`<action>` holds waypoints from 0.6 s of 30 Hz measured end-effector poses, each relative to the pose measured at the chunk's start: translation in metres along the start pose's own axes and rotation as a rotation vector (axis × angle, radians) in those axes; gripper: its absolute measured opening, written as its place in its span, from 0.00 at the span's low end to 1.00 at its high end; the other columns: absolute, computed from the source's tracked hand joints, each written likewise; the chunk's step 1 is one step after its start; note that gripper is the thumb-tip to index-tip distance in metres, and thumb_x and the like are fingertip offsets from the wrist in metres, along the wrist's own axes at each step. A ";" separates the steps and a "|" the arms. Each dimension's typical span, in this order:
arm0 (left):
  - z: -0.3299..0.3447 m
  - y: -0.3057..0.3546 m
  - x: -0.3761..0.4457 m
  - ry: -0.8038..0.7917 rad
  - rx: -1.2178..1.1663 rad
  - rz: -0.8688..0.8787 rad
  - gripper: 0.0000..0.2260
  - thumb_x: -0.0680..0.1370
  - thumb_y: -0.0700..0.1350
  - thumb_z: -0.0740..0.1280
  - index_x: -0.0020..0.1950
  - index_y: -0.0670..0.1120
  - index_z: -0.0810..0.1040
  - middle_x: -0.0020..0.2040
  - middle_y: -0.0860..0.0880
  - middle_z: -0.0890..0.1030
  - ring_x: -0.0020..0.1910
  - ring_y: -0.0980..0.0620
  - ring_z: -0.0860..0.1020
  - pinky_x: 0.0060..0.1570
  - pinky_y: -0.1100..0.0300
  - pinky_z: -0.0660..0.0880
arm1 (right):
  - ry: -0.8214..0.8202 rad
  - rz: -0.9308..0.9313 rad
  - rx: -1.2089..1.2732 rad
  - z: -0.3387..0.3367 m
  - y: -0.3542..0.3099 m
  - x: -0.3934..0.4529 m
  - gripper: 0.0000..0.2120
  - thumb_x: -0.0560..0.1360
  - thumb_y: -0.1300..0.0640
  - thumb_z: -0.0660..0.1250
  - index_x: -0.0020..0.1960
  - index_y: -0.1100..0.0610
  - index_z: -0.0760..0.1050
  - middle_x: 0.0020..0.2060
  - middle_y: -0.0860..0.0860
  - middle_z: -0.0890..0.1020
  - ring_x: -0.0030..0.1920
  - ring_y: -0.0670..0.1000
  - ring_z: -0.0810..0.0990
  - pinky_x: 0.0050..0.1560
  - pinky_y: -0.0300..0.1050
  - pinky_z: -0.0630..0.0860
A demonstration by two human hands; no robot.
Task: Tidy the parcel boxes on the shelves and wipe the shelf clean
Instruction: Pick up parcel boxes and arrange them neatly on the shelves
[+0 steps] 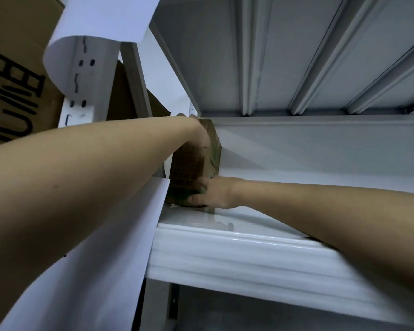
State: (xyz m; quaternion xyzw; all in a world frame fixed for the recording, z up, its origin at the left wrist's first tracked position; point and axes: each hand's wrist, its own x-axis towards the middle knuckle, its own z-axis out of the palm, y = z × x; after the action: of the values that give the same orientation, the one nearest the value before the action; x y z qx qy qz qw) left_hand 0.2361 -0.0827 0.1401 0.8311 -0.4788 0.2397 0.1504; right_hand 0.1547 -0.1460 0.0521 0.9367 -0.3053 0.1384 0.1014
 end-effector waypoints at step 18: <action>-0.020 0.070 -0.092 0.180 0.233 0.210 0.11 0.81 0.43 0.57 0.62 0.44 0.71 0.47 0.46 0.73 0.45 0.47 0.73 0.39 0.57 0.67 | 0.347 0.272 -0.259 -0.063 0.056 -0.127 0.13 0.79 0.52 0.58 0.60 0.51 0.75 0.56 0.54 0.78 0.55 0.59 0.76 0.48 0.46 0.70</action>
State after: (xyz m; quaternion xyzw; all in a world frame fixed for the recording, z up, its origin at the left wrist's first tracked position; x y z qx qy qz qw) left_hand 0.1314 -0.0412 0.1089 0.7634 -0.5168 0.3812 0.0692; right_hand 0.0101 -0.1044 0.0766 0.8284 -0.4218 0.2691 0.2519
